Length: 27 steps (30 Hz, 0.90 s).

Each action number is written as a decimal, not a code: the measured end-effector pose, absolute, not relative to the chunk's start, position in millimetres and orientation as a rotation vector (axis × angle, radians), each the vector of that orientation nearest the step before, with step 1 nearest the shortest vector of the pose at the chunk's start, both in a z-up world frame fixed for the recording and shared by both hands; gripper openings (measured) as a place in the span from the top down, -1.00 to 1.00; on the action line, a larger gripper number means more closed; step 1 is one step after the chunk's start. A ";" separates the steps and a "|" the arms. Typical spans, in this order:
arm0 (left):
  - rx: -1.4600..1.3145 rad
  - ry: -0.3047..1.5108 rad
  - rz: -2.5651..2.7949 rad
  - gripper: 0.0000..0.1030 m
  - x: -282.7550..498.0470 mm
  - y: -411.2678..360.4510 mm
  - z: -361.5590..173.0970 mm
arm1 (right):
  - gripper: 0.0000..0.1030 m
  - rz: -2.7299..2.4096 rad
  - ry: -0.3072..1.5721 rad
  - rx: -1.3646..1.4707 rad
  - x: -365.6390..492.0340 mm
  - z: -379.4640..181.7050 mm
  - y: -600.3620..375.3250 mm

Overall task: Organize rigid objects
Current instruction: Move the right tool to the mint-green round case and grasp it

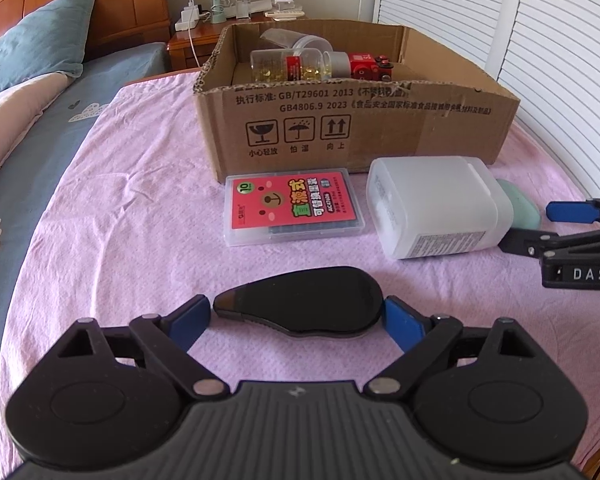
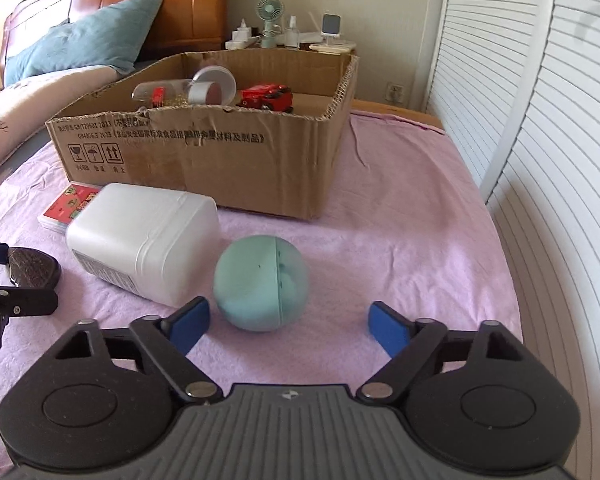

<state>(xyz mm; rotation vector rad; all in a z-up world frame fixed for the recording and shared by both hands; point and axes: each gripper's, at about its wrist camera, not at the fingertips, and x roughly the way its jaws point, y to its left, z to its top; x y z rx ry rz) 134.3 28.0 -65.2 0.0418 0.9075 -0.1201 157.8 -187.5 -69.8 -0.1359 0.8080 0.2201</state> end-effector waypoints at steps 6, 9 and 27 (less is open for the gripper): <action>0.034 0.902 -0.104 -0.85 134.5 27.1 -65.9 | -0.47 0.266 0.782 -0.144 165.3 -70.0 -185.5; 0.031 0.899 -0.098 -0.85 134.1 26.8 -66.1 | -0.24 0.281 0.768 -0.147 167.3 -69.4 -183.3; 0.015 0.863 -0.058 -0.87 131.9 22.4 -68.4 | -0.14 0.215 0.786 -0.130 152.8 -66.8 -191.8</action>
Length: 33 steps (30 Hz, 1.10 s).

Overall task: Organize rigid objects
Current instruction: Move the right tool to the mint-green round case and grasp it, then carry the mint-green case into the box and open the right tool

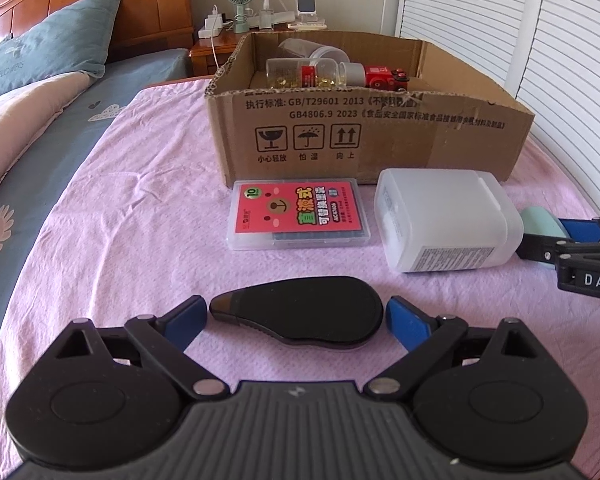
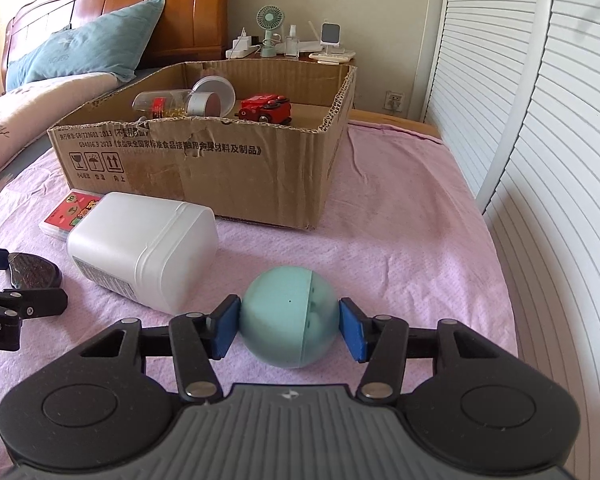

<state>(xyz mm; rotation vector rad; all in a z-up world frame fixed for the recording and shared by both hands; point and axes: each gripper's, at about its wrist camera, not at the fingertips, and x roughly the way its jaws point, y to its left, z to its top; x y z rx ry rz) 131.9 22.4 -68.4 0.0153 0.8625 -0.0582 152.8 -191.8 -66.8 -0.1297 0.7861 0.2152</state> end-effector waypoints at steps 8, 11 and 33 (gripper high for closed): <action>0.045 0.856 -0.121 -0.87 132.3 25.6 -69.3 | -0.16 0.223 0.787 -0.128 155.8 -66.2 -192.3; 0.041 0.857 -0.120 -0.85 132.7 25.3 -69.0 | -0.19 0.222 0.785 -0.127 157.5 -66.6 -191.6; 0.104 0.893 -0.220 -0.74 133.9 29.6 -51.5 | -0.13 0.224 0.833 -0.145 150.4 -52.7 -191.7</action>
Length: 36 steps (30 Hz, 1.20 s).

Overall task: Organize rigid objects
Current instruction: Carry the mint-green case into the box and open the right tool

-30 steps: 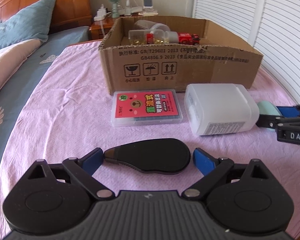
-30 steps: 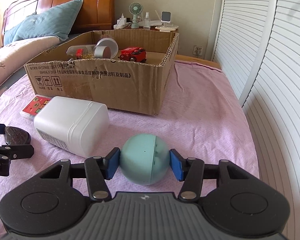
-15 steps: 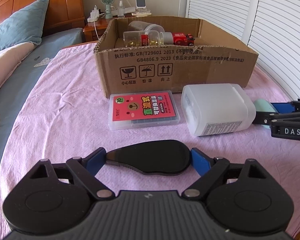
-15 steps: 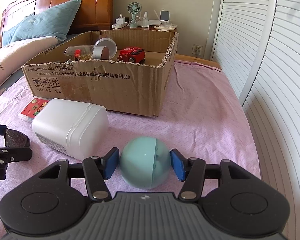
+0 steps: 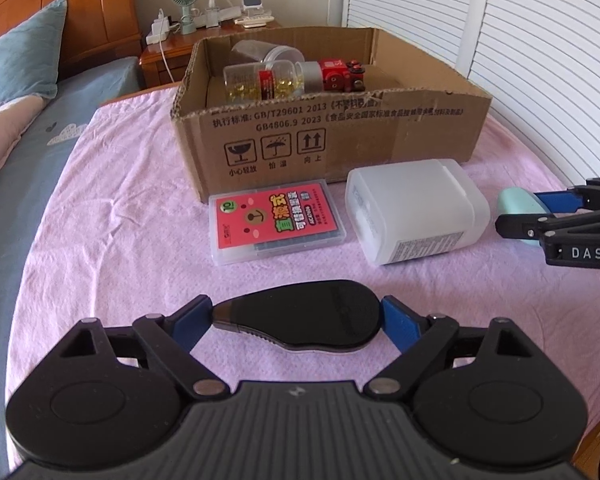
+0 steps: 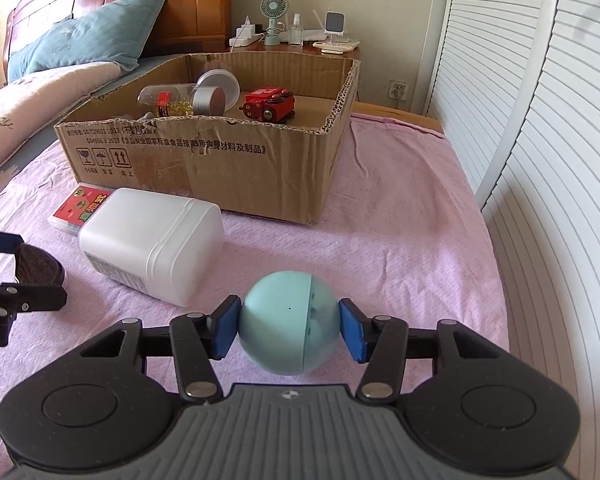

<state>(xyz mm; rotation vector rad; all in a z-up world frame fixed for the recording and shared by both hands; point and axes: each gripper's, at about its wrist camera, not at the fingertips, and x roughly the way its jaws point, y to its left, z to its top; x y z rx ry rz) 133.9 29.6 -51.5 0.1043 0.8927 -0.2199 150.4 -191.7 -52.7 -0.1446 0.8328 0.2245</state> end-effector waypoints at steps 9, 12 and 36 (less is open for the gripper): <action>0.124 0.892 -0.276 -0.74 128.2 43.3 -27.1 | -0.13 0.251 0.804 -0.217 137.3 -20.5 -195.5; 0.130 0.883 -0.287 -0.74 127.1 48.2 -18.0 | -0.13 0.266 0.780 -0.226 135.0 -4.3 -196.5; 0.155 0.838 -0.292 -0.74 138.4 80.4 11.6 | -0.13 0.358 0.728 -0.260 242.4 36.4 -150.0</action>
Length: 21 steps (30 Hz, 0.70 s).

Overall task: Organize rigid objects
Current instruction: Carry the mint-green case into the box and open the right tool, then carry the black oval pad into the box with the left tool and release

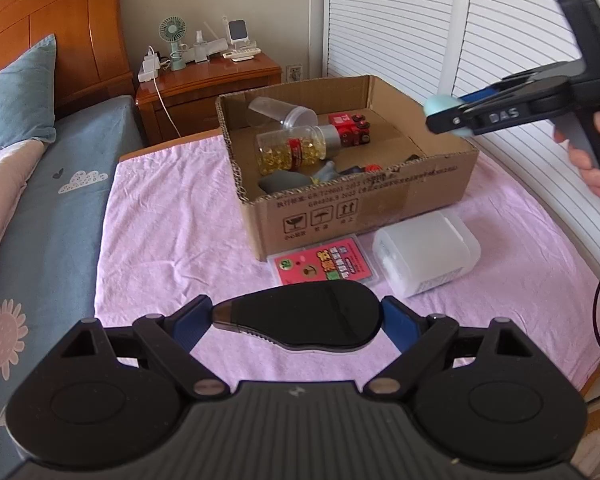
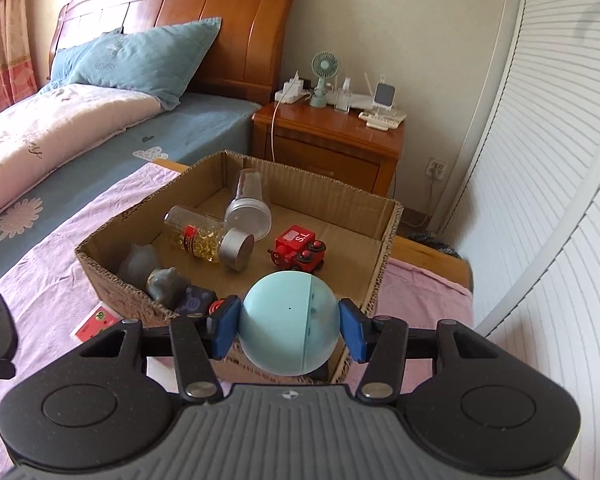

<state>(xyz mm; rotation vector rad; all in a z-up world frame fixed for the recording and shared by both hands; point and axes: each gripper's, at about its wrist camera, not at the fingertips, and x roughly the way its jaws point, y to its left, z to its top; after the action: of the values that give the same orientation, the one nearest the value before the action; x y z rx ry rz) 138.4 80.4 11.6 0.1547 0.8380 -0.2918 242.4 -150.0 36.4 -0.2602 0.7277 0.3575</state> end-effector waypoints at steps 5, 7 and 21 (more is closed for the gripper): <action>0.159 0.827 -0.277 -0.74 146.5 86.6 14.4 | -0.13 0.373 0.793 -0.274 274.7 14.2 -134.6; 0.162 0.826 -0.271 -0.74 149.2 87.7 15.0 | -0.13 0.382 0.818 -0.275 286.0 6.0 -129.4; 0.179 0.814 -0.273 -0.74 159.8 79.5 23.0 | -0.84 0.348 0.788 -0.241 296.0 2.4 -127.3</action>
<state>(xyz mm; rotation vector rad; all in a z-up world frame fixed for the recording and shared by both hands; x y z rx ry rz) 159.8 79.5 23.0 0.1787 0.8137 -0.2727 296.0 -127.3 2.4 -0.2414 0.7875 0.3483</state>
